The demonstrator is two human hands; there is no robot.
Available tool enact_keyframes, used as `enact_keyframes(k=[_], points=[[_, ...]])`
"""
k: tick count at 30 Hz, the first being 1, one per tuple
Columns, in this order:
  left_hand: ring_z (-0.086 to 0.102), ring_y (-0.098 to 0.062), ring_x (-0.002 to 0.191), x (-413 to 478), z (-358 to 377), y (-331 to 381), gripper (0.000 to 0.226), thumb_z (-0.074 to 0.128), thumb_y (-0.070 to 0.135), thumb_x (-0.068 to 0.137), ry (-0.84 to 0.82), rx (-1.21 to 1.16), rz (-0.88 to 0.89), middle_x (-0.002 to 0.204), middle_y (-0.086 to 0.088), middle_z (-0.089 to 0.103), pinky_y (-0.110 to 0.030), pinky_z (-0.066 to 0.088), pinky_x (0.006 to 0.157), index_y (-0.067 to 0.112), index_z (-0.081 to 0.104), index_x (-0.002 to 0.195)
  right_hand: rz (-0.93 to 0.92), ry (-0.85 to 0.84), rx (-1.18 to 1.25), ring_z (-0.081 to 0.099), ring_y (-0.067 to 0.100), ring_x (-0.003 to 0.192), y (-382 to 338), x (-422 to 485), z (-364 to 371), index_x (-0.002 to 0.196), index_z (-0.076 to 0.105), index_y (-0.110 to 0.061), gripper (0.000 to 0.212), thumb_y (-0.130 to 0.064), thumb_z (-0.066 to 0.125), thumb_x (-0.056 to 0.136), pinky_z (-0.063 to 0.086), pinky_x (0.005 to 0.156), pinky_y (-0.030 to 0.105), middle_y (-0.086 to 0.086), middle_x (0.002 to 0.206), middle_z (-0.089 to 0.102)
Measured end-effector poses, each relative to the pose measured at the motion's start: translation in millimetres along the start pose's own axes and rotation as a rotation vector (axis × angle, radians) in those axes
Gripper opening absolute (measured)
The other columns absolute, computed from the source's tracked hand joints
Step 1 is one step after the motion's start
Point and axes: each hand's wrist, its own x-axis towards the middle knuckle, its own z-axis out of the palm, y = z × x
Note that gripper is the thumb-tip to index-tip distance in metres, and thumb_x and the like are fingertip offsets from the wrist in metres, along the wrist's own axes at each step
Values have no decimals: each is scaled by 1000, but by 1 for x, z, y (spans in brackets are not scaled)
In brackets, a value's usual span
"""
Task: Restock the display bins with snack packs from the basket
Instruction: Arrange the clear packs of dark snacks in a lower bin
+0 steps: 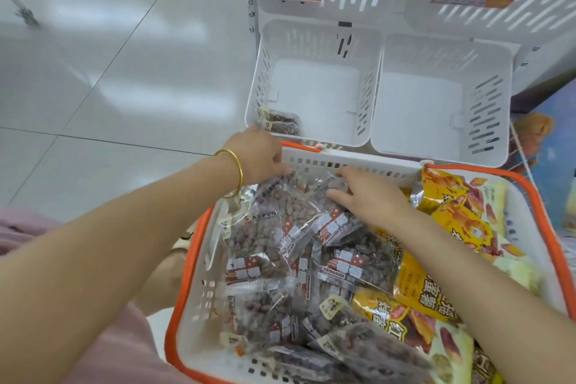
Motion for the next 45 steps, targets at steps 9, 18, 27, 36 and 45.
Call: enact_keyframes(k=[9, 18, 27, 36, 45], points=[[50, -16, 73, -15, 7, 7, 27, 73, 18, 79, -158, -449, 21, 75, 6, 51, -27, 43, 67, 21, 46, 75, 236, -109, 739, 55, 25, 72, 18, -5, -26, 89, 56, -6, 22, -12, 74, 79, 43, 56, 32, 10, 80, 55], [68, -29, 82, -10, -25, 7, 9, 63, 16, 89, 10, -811, 48, 80, -7, 61, -45, 57, 79, 15, 58, 96, 94, 2, 1383, 64, 20, 71, 49, -22, -67, 93, 59, 5, 18, 2, 66, 77, 50, 63, 32, 9, 80, 68], [53, -14, 53, 2, -50, 30, 23, 72, 34, 80, 115, -1054, -53, 78, -6, 71, -17, 38, 48, 18, 63, 95, -119, -42, 1390, 66, 15, 83, 19, -1, -68, 108, 59, -5, 35, -10, 69, 76, 53, 78, 27, 4, 93, 69], [60, -18, 87, 9, -61, 16, 54, 59, 43, 88, -49, -1665, -79, 105, 1, 55, -37, 53, 79, 10, 45, 128, -65, 89, 1518, 65, 14, 70, 0, 30, -60, 108, 49, -22, 20, -15, 55, 90, 52, 53, 28, 7, 97, 63], [60, -21, 97, 68, -65, -31, 87, 71, -2, 77, 278, -1035, 172, 121, -6, 51, -39, 51, 93, 31, 25, 143, -70, -102, 1099, 65, 18, 96, -5, 125, -95, 114, 55, -23, 45, -5, 74, 77, 53, 78, 31, 6, 113, 63]])
